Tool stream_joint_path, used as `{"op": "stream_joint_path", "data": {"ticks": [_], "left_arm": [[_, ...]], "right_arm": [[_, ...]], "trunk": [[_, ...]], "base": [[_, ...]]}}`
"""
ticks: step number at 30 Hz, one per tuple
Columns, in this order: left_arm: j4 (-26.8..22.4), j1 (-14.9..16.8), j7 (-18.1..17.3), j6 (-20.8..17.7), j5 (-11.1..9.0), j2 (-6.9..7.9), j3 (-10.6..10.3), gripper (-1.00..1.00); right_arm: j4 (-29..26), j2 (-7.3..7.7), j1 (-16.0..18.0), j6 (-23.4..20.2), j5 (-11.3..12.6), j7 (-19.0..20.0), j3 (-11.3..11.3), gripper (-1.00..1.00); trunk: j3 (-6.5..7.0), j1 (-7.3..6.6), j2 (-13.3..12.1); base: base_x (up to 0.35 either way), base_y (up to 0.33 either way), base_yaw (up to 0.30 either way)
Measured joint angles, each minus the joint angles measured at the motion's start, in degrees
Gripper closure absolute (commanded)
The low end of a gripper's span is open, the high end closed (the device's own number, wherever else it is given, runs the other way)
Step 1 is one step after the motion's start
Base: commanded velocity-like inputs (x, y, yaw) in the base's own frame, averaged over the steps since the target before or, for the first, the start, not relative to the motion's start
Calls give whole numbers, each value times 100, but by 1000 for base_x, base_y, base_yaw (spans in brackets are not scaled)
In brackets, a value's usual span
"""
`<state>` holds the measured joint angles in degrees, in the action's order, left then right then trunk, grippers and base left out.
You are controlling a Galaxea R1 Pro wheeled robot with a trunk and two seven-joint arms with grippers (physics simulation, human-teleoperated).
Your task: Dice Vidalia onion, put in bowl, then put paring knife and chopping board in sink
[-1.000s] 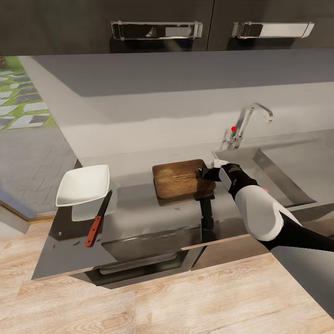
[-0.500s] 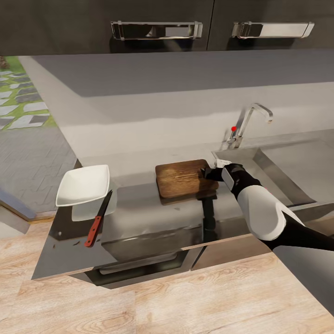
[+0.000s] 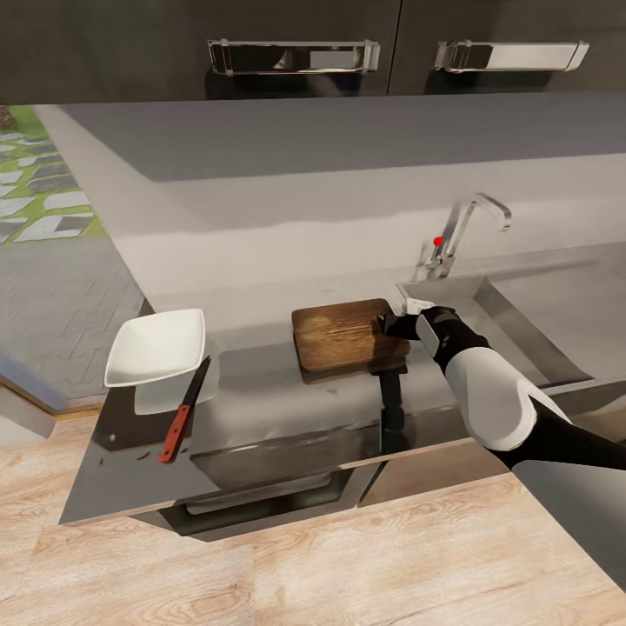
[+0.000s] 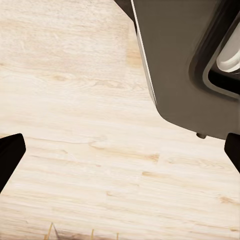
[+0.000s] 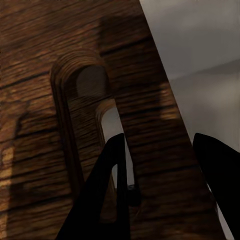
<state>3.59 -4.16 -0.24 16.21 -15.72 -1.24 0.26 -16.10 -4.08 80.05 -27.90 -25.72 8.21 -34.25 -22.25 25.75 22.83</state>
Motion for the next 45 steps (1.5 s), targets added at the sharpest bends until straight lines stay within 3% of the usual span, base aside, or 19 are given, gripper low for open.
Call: {"op": "stream_joint_path", "data": {"ticks": [7,8,35,45], "left_arm": [[0,0,0,0,0,2,0,-100],[0,0,0,0,0,2,0,-100],[0,0,0,0,0,2,0,-100],[-7,0,0,0,-1,2,7,-100]], "right_arm": [[0,-7,0,1,0,0,6,100],[0,-8,0,2,3,3,9,-100],[-5,-12,0,8,19,22,8,-100],[-199,12,0,6,-8,769,53,-100]], "trunk": [[0,0,0],[0,0,0],[0,0,0],[0,0,0]], "base": [[0,0,0],[0,0,0],[0,0,0],[0,0,0]]}}
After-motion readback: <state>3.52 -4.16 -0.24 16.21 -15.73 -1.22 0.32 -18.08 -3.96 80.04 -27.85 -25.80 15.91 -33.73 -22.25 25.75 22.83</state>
